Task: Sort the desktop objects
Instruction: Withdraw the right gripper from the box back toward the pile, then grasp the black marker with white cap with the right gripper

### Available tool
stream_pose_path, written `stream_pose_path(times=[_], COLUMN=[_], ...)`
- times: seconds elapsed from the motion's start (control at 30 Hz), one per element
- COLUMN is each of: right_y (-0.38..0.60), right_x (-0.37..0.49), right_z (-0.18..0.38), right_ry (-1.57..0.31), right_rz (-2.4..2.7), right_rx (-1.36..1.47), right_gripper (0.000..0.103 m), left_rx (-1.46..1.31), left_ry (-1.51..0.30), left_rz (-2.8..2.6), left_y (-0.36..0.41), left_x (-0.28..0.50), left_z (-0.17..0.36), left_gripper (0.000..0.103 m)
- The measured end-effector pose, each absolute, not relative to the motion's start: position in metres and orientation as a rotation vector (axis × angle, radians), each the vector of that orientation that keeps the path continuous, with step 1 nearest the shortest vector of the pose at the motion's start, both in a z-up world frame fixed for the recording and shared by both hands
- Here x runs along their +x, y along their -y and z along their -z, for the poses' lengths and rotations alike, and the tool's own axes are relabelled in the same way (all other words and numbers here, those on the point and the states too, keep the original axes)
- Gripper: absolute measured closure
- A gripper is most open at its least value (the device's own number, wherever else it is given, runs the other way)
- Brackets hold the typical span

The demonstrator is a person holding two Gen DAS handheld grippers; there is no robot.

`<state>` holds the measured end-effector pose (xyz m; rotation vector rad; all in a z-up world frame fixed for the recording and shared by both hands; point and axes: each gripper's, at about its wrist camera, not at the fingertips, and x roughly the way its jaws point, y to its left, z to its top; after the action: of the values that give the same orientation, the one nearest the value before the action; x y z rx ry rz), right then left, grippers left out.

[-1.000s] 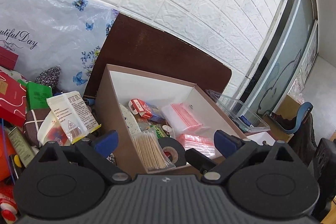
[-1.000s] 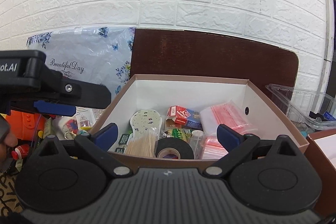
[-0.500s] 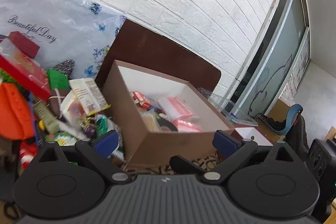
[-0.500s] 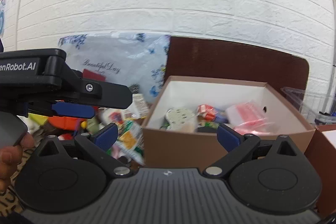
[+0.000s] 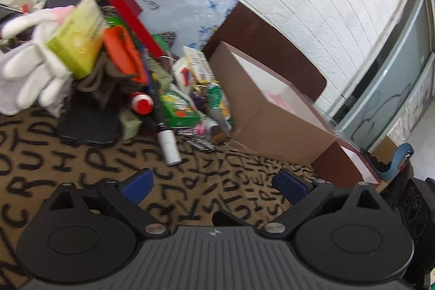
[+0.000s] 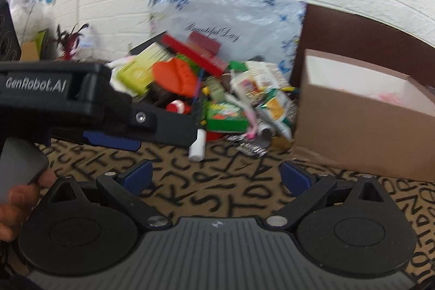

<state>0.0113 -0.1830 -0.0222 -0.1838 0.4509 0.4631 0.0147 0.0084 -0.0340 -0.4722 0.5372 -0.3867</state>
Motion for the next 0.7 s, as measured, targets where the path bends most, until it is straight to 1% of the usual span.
stream_pose_path(times=[0.2, 0.43, 0.57, 0.67, 0.7], right_y=[0.160, 0.147, 0.147, 0.147, 0.147], right_x=[0.007, 0.019, 0.037, 0.053, 0.057], right_z=[0.028, 0.035, 0.040, 0.043, 0.044], right_ry=[-0.478, -0.511, -0.541, -0.571, -0.576], right_rz=[-0.511, -0.518, -0.478, -0.441, -0.438], right_rx=[-0.224, -0.244, -0.213, -0.174, -0.171], right_gripper=[0.005, 0.005, 0.006, 0.011, 0.018], left_rx=[-0.438, -0.445, -0.414, -0.373, -0.360], left_ry=[-0.524, -0.572, -0.571, -0.613, -0.630], left_rz=[0.297, 0.282, 0.307, 0.284, 0.275], left_y=[-0.026, -0.030, -0.023, -0.014, -0.011], left_x=[0.009, 0.023, 0.040, 0.059, 0.066], left_z=[0.036, 0.041, 0.038, 0.038, 0.038], left_gripper=[0.003, 0.005, 0.005, 0.006, 0.008])
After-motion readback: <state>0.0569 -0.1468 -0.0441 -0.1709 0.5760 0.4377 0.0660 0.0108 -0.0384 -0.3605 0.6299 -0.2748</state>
